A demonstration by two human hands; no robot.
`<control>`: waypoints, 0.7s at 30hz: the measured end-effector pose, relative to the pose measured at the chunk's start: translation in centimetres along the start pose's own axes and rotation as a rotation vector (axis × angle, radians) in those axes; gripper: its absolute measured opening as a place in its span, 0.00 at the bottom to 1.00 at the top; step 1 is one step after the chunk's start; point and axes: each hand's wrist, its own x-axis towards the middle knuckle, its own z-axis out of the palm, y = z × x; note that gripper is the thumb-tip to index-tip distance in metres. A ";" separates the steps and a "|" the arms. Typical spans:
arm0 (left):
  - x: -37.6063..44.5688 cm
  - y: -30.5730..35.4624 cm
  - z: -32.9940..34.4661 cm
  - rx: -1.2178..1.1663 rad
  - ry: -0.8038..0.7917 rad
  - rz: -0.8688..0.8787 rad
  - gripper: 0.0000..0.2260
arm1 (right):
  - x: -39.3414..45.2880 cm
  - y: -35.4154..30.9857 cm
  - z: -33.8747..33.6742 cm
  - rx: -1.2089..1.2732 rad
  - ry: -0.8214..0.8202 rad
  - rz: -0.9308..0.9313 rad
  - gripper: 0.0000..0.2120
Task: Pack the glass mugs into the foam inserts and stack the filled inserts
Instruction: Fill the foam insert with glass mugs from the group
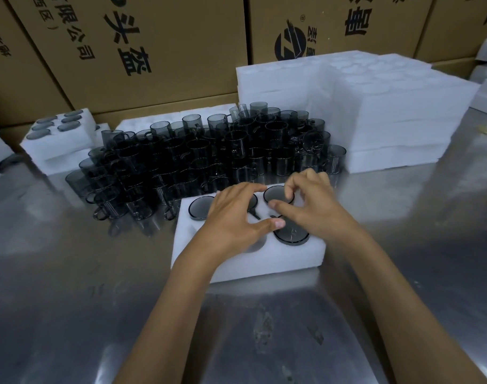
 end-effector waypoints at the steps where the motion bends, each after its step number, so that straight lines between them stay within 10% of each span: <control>1: 0.0 0.0 0.0 0.011 0.002 -0.006 0.29 | 0.0 0.1 0.0 -0.028 0.000 0.003 0.14; 21: 0.6 -2.6 -1.8 -0.049 0.255 0.006 0.11 | 6.0 -2.0 -0.5 0.110 -0.009 0.093 0.20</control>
